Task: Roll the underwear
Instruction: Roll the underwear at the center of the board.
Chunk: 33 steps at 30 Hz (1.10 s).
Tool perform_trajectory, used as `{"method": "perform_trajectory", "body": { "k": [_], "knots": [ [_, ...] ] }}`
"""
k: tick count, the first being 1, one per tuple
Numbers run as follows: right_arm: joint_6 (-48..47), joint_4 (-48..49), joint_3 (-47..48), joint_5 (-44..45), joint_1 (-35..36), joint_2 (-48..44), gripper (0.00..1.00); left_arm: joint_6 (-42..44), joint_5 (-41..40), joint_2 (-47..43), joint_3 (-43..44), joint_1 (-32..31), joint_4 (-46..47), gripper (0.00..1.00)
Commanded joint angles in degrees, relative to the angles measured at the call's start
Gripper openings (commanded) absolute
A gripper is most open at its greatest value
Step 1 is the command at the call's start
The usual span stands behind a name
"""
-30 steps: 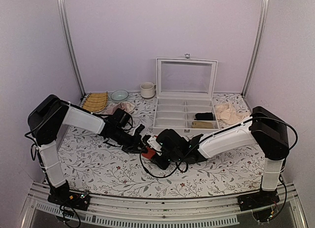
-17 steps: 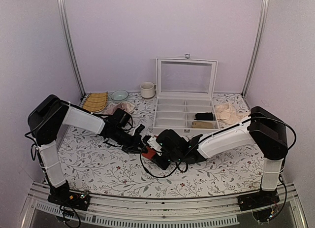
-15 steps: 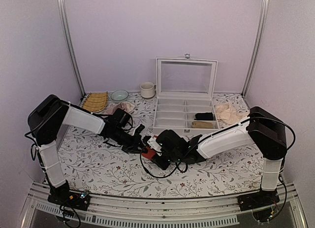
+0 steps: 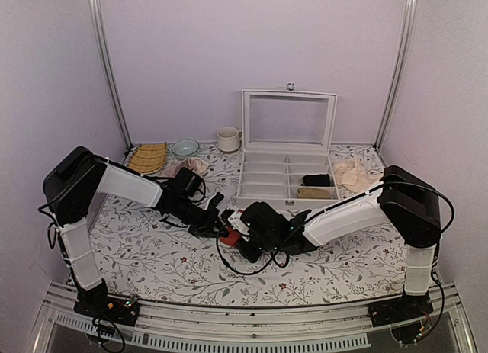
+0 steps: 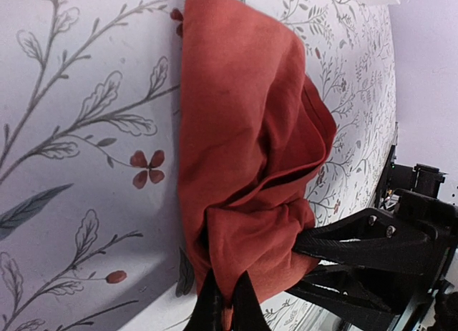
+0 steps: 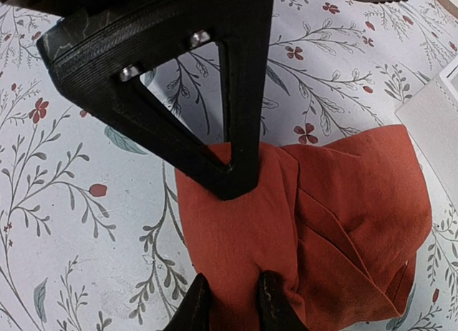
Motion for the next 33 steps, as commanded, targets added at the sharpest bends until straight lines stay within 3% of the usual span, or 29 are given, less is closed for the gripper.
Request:
{"method": "perform_trajectory", "body": {
  "k": [1, 2, 5, 7, 14, 16, 20, 33],
  "knots": [
    [0.99, -3.09, -1.1, -0.6, -0.22, 6.12, 0.28, 0.82, -1.83, 1.7, -0.14, -0.84, -3.82, 0.0],
    [1.02, -3.09, -1.38, -0.71, -0.22, 6.11, 0.3, 0.84, -1.82, 1.78, -0.06, -0.86, -3.89, 0.0],
    [1.05, -3.25, -1.61, -1.35, -0.2, 6.21, 0.07, 0.84, -1.76, 1.88, 0.19, -0.81, -4.06, 0.0],
    [1.13, -3.52, -1.8, -1.63, -0.2, 6.29, 0.0, 0.84, -1.76, 1.9, 0.44, -0.86, -4.3, 0.0],
    [2.92, -2.51, -3.4, -3.78, -0.29, 5.39, 0.0, 0.74, -2.22, 1.38, 1.57, -0.58, -5.22, 0.01],
    [4.02, -1.31, -4.39, -5.86, -0.72, 4.6, 0.0, 0.32, -2.1, 1.08, 1.77, -0.11, -5.32, 0.14],
    [7.03, 2.27, -8.01, -10.28, -2.3, 2.4, 0.0, -0.47, -1.82, -0.04, 2.44, 1.57, -5.46, 0.3],
    [17.06, 9.4, -14.06, -22.07, -6.26, -0.3, 0.0, -3.84, -0.4, -2.64, 3.34, 6.64, -2.36, 0.33]
  ]
}}
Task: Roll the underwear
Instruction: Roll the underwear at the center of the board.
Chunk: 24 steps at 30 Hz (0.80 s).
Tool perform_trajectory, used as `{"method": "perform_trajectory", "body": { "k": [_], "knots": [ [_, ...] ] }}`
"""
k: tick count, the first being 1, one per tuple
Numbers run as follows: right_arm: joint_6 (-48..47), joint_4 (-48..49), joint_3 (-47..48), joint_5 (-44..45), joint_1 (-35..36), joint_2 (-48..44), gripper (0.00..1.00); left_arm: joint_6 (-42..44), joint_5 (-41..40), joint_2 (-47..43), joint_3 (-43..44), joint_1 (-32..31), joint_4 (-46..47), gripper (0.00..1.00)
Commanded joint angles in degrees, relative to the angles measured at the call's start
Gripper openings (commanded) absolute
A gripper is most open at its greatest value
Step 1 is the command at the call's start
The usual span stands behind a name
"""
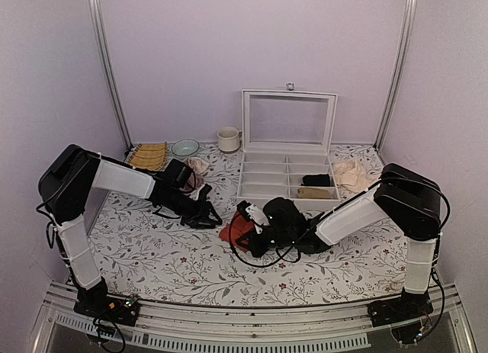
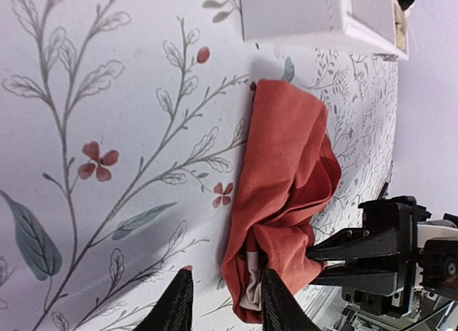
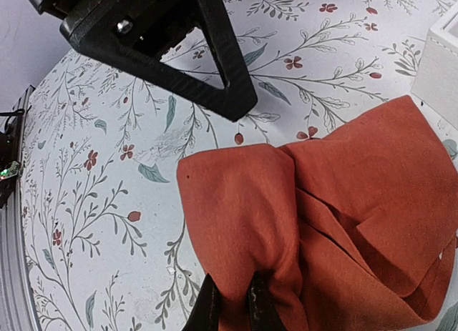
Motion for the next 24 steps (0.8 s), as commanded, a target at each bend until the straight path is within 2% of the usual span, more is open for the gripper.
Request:
{"method": "perform_trajectory", "body": {
  "k": [1, 17, 24],
  "knots": [
    [5.52, -9.39, -4.14, -6.9, -0.89, 0.18, 0.0, -1.37, 0.43, -1.81, 1.52, 1.23, 1.32, 0.33],
    [17.34, -1.98, -4.86, -26.07, -6.4, 7.03, 0.0, -3.14, 0.15, -1.94, 0.22, 1.52, 3.53, 0.33],
    [22.4, 0.14, -5.83, -29.43, -8.76, 8.49, 0.0, -3.23, -0.01, -2.08, -0.99, 1.52, 4.62, 0.33]
  ]
}}
